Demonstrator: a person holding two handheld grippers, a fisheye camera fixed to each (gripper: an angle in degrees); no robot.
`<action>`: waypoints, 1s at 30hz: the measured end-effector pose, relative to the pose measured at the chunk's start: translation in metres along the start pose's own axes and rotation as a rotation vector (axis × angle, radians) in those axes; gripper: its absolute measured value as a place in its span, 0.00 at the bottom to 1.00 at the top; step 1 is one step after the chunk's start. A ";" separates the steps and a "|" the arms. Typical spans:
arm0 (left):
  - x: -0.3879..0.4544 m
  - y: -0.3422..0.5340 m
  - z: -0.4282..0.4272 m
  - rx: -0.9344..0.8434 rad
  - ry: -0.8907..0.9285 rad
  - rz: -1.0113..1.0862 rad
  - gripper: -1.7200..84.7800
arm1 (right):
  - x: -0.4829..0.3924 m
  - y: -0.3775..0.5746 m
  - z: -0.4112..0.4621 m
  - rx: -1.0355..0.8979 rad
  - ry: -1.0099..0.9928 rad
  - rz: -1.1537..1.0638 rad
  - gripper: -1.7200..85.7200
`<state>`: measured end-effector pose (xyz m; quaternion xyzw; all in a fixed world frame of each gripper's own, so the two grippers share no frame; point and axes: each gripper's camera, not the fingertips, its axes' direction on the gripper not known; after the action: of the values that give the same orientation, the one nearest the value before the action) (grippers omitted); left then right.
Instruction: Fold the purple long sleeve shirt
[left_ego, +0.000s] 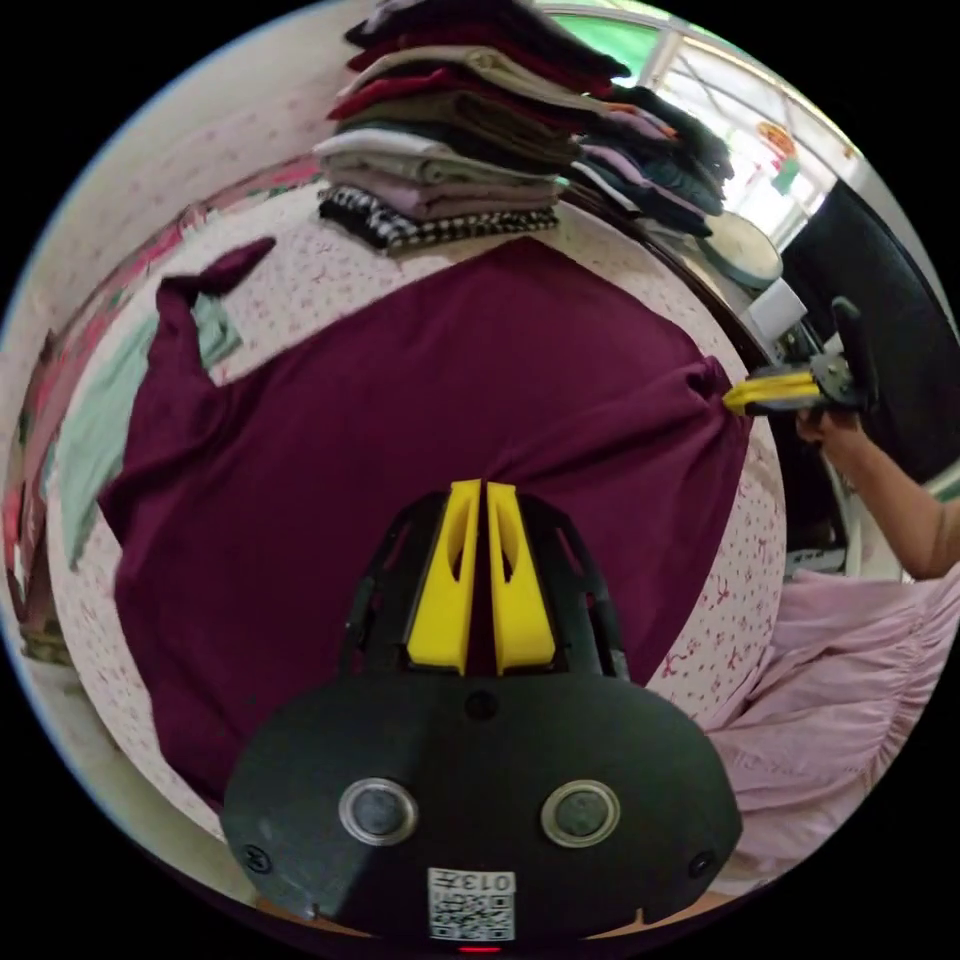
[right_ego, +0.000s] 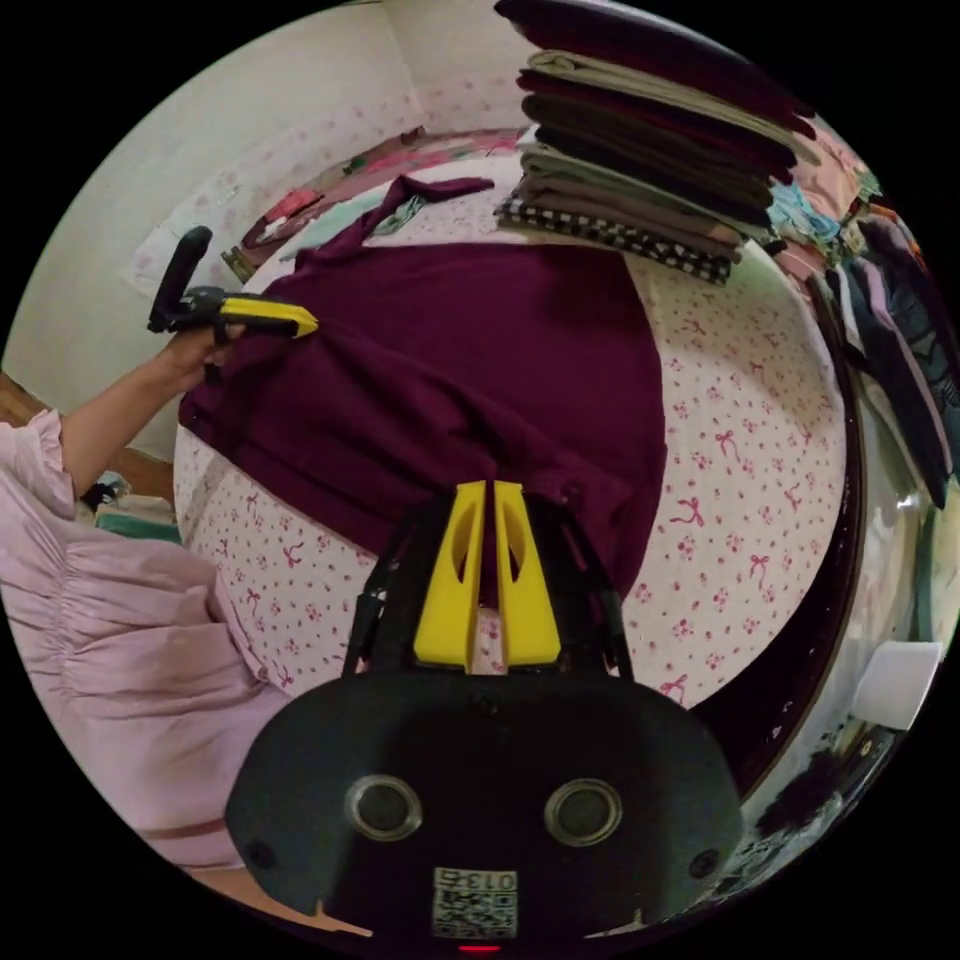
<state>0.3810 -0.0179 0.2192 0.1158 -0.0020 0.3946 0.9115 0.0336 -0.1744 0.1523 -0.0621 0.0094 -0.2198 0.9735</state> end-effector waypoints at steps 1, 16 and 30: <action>-0.004 0.006 0.003 0.006 0.028 -0.044 0.02 | -0.002 0.001 0.007 -0.040 0.019 0.004 0.04; 0.026 0.144 -0.060 -0.012 -0.317 -0.196 0.02 | -0.028 0.004 -0.009 0.018 0.123 0.099 0.02; 0.007 0.275 -0.106 -0.045 -0.459 -0.388 0.08 | -0.203 -0.049 0.019 0.008 -0.067 -0.426 0.02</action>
<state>0.1786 0.1918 0.1740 0.1801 -0.1946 0.1765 0.9479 -0.1700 -0.1291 0.1751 -0.0662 -0.0374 -0.4184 0.9051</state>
